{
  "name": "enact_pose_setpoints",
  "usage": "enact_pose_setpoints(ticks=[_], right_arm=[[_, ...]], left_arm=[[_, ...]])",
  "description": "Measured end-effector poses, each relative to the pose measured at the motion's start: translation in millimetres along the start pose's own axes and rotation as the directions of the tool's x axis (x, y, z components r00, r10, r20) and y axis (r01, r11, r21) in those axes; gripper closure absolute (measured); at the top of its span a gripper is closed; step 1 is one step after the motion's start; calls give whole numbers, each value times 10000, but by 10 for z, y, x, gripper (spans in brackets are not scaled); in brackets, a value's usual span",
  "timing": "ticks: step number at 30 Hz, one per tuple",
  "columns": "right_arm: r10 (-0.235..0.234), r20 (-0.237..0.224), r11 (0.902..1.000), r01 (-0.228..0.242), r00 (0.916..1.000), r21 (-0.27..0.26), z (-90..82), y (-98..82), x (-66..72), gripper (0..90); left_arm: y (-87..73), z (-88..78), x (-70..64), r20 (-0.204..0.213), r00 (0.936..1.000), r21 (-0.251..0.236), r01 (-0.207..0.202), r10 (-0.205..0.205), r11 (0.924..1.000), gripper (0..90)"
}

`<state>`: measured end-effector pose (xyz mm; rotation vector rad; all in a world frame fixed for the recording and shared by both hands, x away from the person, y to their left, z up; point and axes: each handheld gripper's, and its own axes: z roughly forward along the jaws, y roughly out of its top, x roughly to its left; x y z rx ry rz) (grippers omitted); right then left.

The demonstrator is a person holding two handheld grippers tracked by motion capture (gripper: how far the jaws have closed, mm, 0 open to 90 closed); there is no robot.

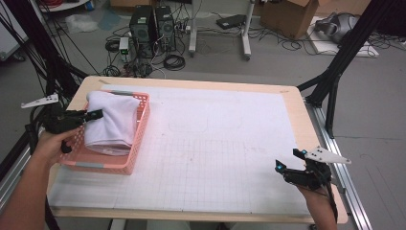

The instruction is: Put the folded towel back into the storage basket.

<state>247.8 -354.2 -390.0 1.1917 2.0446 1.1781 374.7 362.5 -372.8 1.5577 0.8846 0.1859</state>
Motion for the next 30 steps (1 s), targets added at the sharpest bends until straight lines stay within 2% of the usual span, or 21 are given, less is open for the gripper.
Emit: enact_pose_setpoints(ticks=[4, 6, 8, 9, 10, 13, 14, 16, 17, 20, 23, 25, 26, 27, 28, 29, 30], right_arm=[[6, -15, 10000, -5, 10000, 89, 20, -3, 16, 182], [-59, -19, 10000, 59, 10000, 55, 21, 3, 18, 183], [-52, -17, 10000, 52, 10000, 75, 22, 5, 17, 182], [-50, -40, 10000, 50, 10000, 71, 24, 3, 16, 183], [-28, -27, 10000, 28, 10000, 85, 28, 2, 19, 183], [-40, -64, 9999, 40, 10000, 126, 48, -6, 20, 183], [-40, -64, 9999, 40, 10000, 126, 48, -6, 20, 183], [-58, -114, 9999, 60, 9999, 144, 71, -8, 19, 183], [-12, -113, 9998, 14, 9999, 177, 76, -7, 23, 183], [-124, -174, 9998, 128, 9998, 178, 100, -4, 28, 183], [-158, -208, 9997, 162, 9997, 179, 127, -8, 31, 183], [-132, -244, 9997, 137, 9996, 196, 139, -5, 33, 183], [-93, -248, 9998, 98, 9996, 197, 143, -2, 36, 183], [-108, -231, 9998, 112, 9997, 176, 150, 2, 36, 183], [-112, -270, 9998, 116, 9996, 160, 159, 4, 37, 183], [-149, -292, 9998, 154, 9995, 158, 168, 7, 38, 183], [-136, -310, 9998, 141, 9994, 164, 183, 10, 46, 183]], left_arm=[[-15, 46, 43, -198, 9994, 170, 272, -269, 9995, 702], [-26, 66, 64, -439, 9984, 494, 374, -352, 9981, 685], [-39, 78, 96, -854, 9939, 795, 761, -693, 9939, 630], [-41, 79, 119, -1108, 9891, 846, 1064, -968, 9907, 592], [-38, 79, 126, -1294, 9857, 857, 1193, -1077, 9892, 536], [-27, 86, 123, -2113, 9718, 1068, 1290, -1042, 9859, 405], [-27, 86, 123, -2113, 9718, 1068, 1290, -1042, 9859, 361], [-13, 75, 115, -2619, 9597, 1109, 1350, -1021, 9846, 353], [16, 52, 97, -3062, 9477, 915, 1238, -904, 9881, 354], [77, 0, 61, -3799, 9227, 556, 939, -659, 9940, 354], [141, -64, 7, -4702, 8818, 120, 493, -378, 9987, 352], [165, -93, -38, -4819, 8757, -130, 266, -295, 9996, 354], [166, -84, -59, -4808, 8766, 8, 225, -193, 9997, 355], [157, -56, -74, -4621, 8867, 262, 274, -122, 9993, 360], [142, -14, -90, -4555, 8903, 669, 333, 8, 9972, 361], [116, 51, -113, -4559, 8897, 1143, 291, 264, 9930, 361], [98, 88, -125, -4548, 8896, 1380, 232, 425, 9902, 362]])
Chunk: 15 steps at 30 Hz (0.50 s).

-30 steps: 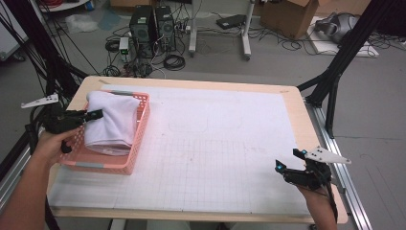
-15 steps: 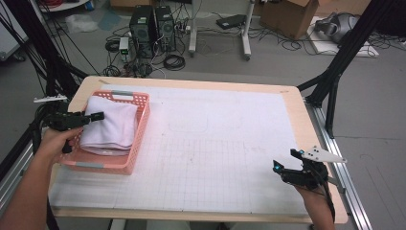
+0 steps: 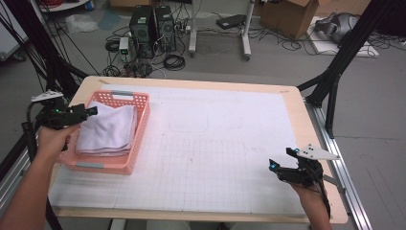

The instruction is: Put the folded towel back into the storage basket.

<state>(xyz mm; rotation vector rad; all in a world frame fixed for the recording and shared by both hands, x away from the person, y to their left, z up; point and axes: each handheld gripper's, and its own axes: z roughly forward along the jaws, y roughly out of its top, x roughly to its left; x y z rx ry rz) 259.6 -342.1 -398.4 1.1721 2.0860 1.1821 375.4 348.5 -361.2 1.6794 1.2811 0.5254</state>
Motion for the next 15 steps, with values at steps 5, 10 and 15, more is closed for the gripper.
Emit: enact_pose_setpoints(ticks=[5, 10, 15], right_arm=[[-57, -98, 10000, 57, 9999, 1, 27, 11, 21, 183], [-40, -17, 10000, 40, 10000, -47, -10, 19, 7, 182], [-10, 9, 10000, 10, 10000, -72, -29, 9, -7, 183]], left_arm=[[-86, 225, -129, -332, 9988, 900, -336, 367, 9954, 367], [-163, 429, -163, -590, 9970, 1953, -373, 497, 9800, 368], [-246, 624, -235, -371, 9971, 2817, -535, 666, 9580, 365]])
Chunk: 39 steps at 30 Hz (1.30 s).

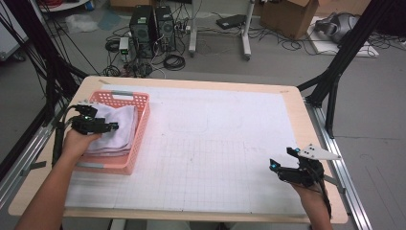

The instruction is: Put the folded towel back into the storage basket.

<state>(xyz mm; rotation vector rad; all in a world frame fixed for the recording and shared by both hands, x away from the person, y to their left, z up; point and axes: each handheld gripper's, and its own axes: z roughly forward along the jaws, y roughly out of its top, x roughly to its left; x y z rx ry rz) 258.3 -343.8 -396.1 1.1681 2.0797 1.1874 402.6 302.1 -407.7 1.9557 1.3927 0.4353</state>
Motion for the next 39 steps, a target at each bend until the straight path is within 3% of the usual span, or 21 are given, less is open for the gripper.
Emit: enact_pose_setpoints(ticks=[5, 6, 10, 12, 14, 16, 18, 20, 23, 25, 30, 33, 34, 35, 36, 39], right_arm=[[-64, -52, 10000, 64, 10000, -2, 18, 2, 15, 183], [-16, -85, 10000, 16, 10000, 9, 22, 2, 20, 183], [-3, -112, 10000, 3, 9999, 7, 37, 1, 25, 183], [-40, -122, 10000, 40, 9999, 6, 36, 0, 26, 183], [-25, -125, 10000, 25, 9999, -41, 34, 1, 18, 183], [15, -104, 10000, -16, 9999, -78, 27, -1, 6, 183], [55, -72, 9999, -56, 10000, -131, 21, -4, -3, 183], [103, -36, 9997, -104, 9999, -228, 16, -10, -11, 183], [188, -47, 9990, -190, 9998, -396, 9, -26, -16, 183], [217, -56, 9988, -219, 9997, -442, 10, -34, -23, 183], [224, -116, 9979, -231, 9997, -605, 14, -33, -26, 182], [166, -162, 9974, -177, 9997, -695, 18, -30, -29, 182], [181, -171, 9974, -193, 9997, -699, 21, -30, -29, 182], [197, -197, 9974, -210, 9996, -689, 24, -29, -28, 183], [206, -218, 9973, -221, 9996, -701, 28, -27, -26, 183], [201, -249, 9973, -218, 9995, -699, 20, -30, -22, 183]], left_arm=[[3, 78, -83, 142, 9997, 93, -215, 214, 9997, 382], [6, 91, -116, 402, 9984, 135, -409, 403, 9991, 393], [22, 76, -126, 632, 9979, -48, -155, 158, 9999, 394], [36, 28, -112, 817, 9963, -527, 305, -262, 9981, 377], [51, -53, -119, 1044, 9940, -1248, 455, -324, 9911, 377], [69, -153, -137, 1279, 9914, -2100, 537, -270, 9762, 365], [80, -254, -167, 1498, 9884, -3028, 681, -231, 9506, 341], [87, -352, -219, 1623, 9867, -3742, 566, 53, 9256, 271], [100, -467, -320, 1617, 9863, -4476, 437, 327, 8932, 165], [106, -521, -383, 1938, 9794, -4771, 429, 574, 8778, 167], [99, -588, -601, 2303, 9671, -5068, 246, 1078, 8617, 168], [83, -599, -769, 2568, 9567, -5316, 212, 1373, 8467, 170], [83, -599, -769, 2568, 9567, -5316, 212, 1373, 8467, 171], [79, -595, -895, 2726, 9484, -5419, 125, 1617, 8403, 171], [80, -589, -938, 2769, 9459, -5466, 103, 1691, 8374, 171], [77, -571, -1105, 2956, 9330, -5516, -85, 2051, 8341, 171]])
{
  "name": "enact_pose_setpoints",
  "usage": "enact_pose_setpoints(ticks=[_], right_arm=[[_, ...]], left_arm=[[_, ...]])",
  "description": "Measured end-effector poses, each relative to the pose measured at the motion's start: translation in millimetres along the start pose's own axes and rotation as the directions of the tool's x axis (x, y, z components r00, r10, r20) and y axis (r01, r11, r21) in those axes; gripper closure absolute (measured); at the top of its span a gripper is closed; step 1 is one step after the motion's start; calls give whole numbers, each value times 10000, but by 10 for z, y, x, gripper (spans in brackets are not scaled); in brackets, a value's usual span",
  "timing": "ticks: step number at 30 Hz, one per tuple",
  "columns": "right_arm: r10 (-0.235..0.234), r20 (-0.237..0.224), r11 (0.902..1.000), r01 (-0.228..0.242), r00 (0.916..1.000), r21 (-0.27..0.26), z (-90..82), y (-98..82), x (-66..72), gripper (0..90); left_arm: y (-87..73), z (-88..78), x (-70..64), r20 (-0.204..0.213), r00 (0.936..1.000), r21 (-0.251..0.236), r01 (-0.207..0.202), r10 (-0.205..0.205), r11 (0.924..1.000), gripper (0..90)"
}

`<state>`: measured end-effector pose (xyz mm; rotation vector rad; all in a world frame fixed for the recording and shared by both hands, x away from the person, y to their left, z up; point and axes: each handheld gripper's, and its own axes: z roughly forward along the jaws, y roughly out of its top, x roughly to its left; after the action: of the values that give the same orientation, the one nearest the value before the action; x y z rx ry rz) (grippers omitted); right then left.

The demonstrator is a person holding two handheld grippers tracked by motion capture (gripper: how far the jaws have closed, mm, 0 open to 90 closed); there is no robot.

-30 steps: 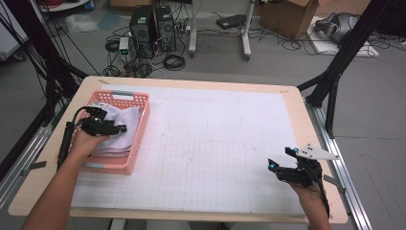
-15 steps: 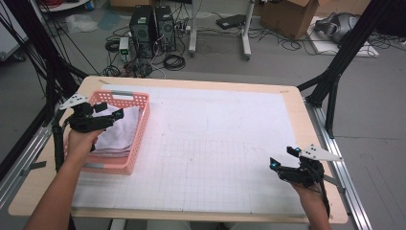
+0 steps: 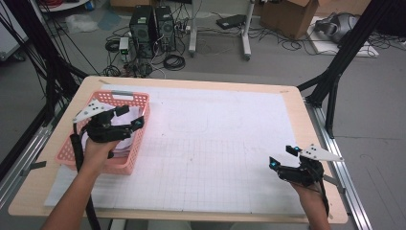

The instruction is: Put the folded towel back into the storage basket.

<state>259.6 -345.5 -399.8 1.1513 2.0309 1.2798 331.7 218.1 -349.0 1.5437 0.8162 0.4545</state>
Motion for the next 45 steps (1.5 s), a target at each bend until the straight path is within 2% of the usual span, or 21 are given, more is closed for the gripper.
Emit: enact_pose_setpoints(ticks=[5, 9, 10, 12, 17, 29, 45], right_arm=[[-7, -22, 10000, 7, 10000, -84, -7, -33, -24, 183], [45, -69, 10000, -45, 10000, -78, -2, -62, -26, 183], [45, -69, 10000, -45, 10000, -78, -2, -62, -26, 183], [68, -111, 9999, -69, 9999, -119, 10, -88, -30, 183], [7, -163, 9999, -9, 9999, -145, 22, -91, -27, 182], [-9, -218, 9997, 3, 9998, -251, 10, -94, -28, 182], [-31, -232, 9998, 26, 9997, -201, 22, -104, -13, 182]], left_arm=[[-55, 122, -214, 406, 9990, 6, -197, 197, 9998, 171], [-116, 214, -398, 858, 9957, 36, -356, 351, 9994, 172], [-116, 214, -398, 858, 9957, 36, -356, 351, 9994, 172], [-169, 268, -503, 1042, 9934, 93, -483, 471, 9988, 173], [-274, 338, -616, 1203, 9917, 166, -469, 446, 9988, 173], [-500, 432, -731, 1320, 9905, 556, -451, 374, 9974, 178], [-549, 455, -725, 1323, 9906, 742, -444, 343, 9963, 179]])
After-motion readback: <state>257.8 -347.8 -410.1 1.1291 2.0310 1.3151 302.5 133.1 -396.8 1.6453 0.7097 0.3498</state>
